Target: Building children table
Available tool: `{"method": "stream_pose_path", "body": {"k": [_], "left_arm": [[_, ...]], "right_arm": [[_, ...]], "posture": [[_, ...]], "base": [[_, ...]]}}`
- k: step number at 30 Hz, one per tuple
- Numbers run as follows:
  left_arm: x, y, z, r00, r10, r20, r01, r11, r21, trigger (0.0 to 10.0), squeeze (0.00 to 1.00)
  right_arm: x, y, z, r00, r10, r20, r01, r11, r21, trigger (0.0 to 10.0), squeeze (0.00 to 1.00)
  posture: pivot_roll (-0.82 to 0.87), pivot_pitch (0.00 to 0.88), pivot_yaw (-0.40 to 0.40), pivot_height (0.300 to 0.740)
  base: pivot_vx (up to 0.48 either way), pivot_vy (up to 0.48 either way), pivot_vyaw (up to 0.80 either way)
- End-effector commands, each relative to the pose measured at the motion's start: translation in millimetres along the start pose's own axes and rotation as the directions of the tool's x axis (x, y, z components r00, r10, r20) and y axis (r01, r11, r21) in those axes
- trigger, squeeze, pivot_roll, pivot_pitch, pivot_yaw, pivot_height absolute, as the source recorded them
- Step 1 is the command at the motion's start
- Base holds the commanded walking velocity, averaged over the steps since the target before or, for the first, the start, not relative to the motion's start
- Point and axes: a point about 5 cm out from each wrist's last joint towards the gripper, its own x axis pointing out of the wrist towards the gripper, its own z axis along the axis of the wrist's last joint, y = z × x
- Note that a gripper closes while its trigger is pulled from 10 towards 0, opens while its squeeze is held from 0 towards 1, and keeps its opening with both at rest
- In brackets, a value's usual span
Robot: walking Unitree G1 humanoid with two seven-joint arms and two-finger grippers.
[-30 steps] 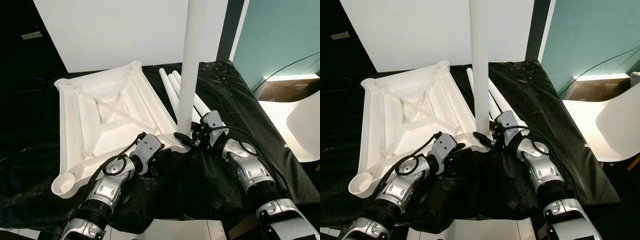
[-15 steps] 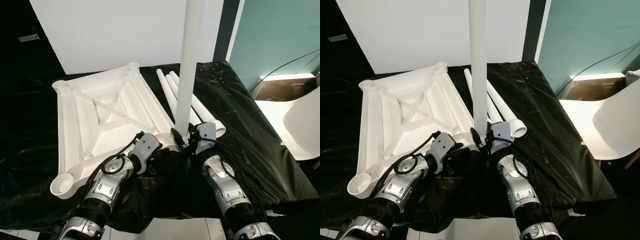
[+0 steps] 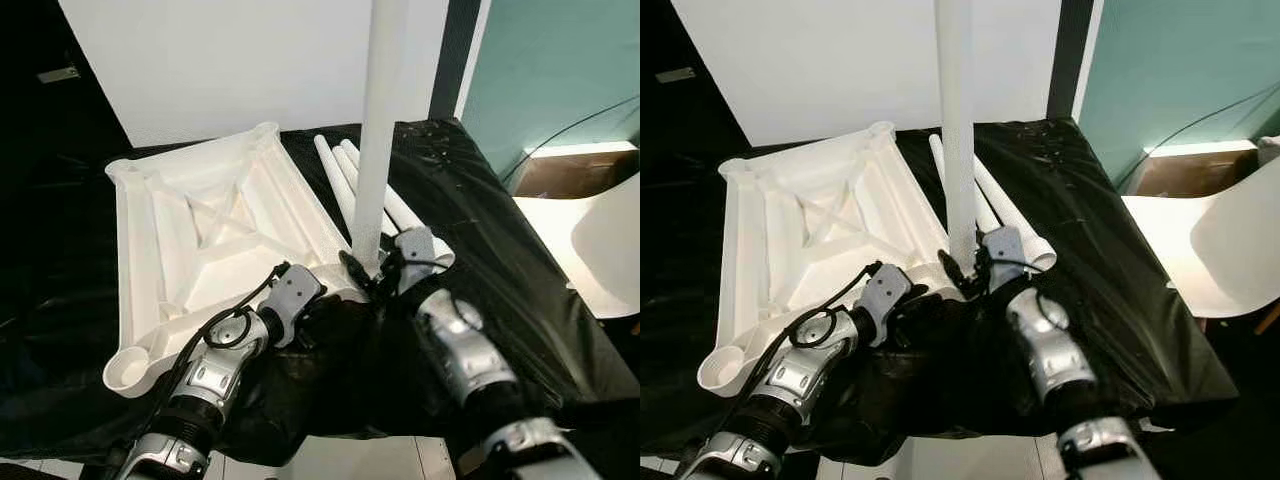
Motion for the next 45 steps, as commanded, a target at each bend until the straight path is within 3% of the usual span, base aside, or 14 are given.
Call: {"method": "stream_pose_path", "body": {"k": [1,4,5,15,20,25,28,29,32,33,34,39,40,45], "left_arm": [[1.6,-18.0,-26,0.99,-0.088,-0.106,0.082,0.995,-0.062,10.0,0.0],[1.4,-18.3,-26,0.991,-0.086,-0.105,0.08,0.995,-0.064,10.0,0.0],[1.0,-19.9,-27,0.991,-0.082,-0.103,0.075,0.995,-0.069,10.0,0.0],[-1.4,-18.9,-29,0.992,-0.067,-0.106,0.06,0.996,-0.072,10.0,0.0],[-2.6,-15.8,-28,0.993,-0.047,-0.104,0.04,0.997,-0.07,10.0,0.0],[-6.9,-13.5,-29,0.994,-0.035,-0.107,0.028,0.997,-0.071,10.0,0.0],[-8.4,-14.0,-30,0.993,-0.036,-0.112,0.029,0.997,-0.07,10.0,0.0],[-9.4,-15.1,-31,0.993,-0.041,-0.115,0.033,0.997,-0.072,10.0,0.0],[-9.9,-16.2,-32,0.992,-0.045,-0.118,0.036,0.997,-0.073,10.0,0.0],[-10.3,-17.2,-32,0.992,-0.05,-0.12,0.041,0.997,-0.07,10.0,0.0],[-10.1,-17.7,-32,0.992,-0.053,-0.117,0.045,0.997,-0.07,10.0,0.0],[-9.3,-17.6,-31,0.992,-0.054,-0.117,0.046,0.997,-0.069,10.0,0.0],[-7.9,-18.3,-31,0.991,-0.062,-0.116,0.054,0.996,-0.065,10.0,0.0],[-6.2,-18.0,-29,0.991,-0.066,-0.117,0.06,0.996,-0.061,10.0,0.0]], "right_arm": [[1.5,2.6,-5,0.995,0.089,-0.035,-0.089,0.996,-0.001,10.0,0.0],[1.6,2.3,-5,0.994,0.105,-0.043,-0.105,0.994,-0.006,10.0,0.0],[0.5,7.8,-9,0.973,0.217,-0.077,-0.217,0.976,0.005,0.0,0.0],[-2.0,14.7,-20,0.954,0.272,-0.125,-0.264,0.961,0.076,0.0,0.0],[-5.6,18.9,-29,0.994,-0.05,-0.097,0.066,0.983,0.171,0.0,0.0],[-12.5,19.3,-30,0.957,-0.28,-0.072,0.288,0.946,0.151,0.0,0.0],[-11.6,20.2,-29,0.953,-0.295,-0.071,0.302,0.943,0.14,1.4,0.0],[-8.9,21.3,-27,0.956,-0.288,-0.065,0.294,0.948,0.125,10.0,0.0],[-6.7,22.1,-25,0.959,-0.275,-0.06,0.281,0.953,0.111,10.0,0.0],[-4.2,21.4,-24,0.967,-0.247,-0.056,0.252,0.96,0.121,10.0,0.73],[-2.6,20.3,-23,0.974,-0.222,-0.053,0.228,0.964,0.136,10.0,1.0],[0.6,17.6,-21,0.989,-0.142,-0.05,0.147,0.98,0.137,10.0,1.0],[3.0,12.7,-17,0.999,0.002,-0.05,0.003,0.995,0.104,10.0,0.0],[2.0,5.3,-12,0.989,0.133,-0.061,-0.128,0.989,0.081,10.0,0.0]], "posture": [[-0.03,0.0,0.016,0.74],[-0.03,0.0,0.015,0.74],[-0.02,0.0,0.011,0.74],[-0.01,0.0,-0.003,0.74],[0.01,0.0,-0.01,0.74],[0.02,0.0,-0.003,0.74],[0.02,0.0,0.002,0.74],[0.02,0.0,0.008,0.74],[0.02,0.0,0.007,0.74],[0.02,0.0,0.004,0.74],[0.02,0.0,0.004,0.74],[0.01,0.0,0.01,0.74],[0.0,0.0,0.011,0.74],[0.0,0.0,0.014,0.74]], "base": [[0.0,0.0,0.0],[0.0,0.0,0.0],[0.0,0.0,0.0],[0.0,0.0,0.0],[0.0,0.0,0.0],[0.0,0.0,0.0],[0.0,0.0,0.0],[0.0,0.0,0.0],[0.0,0.0,0.0],[0.0,0.0,0.0],[0.0,0.0,0.0],[0.0,0.0,0.0],[0.0,0.0,0.0],[0.0,0.0,0.0]]}}
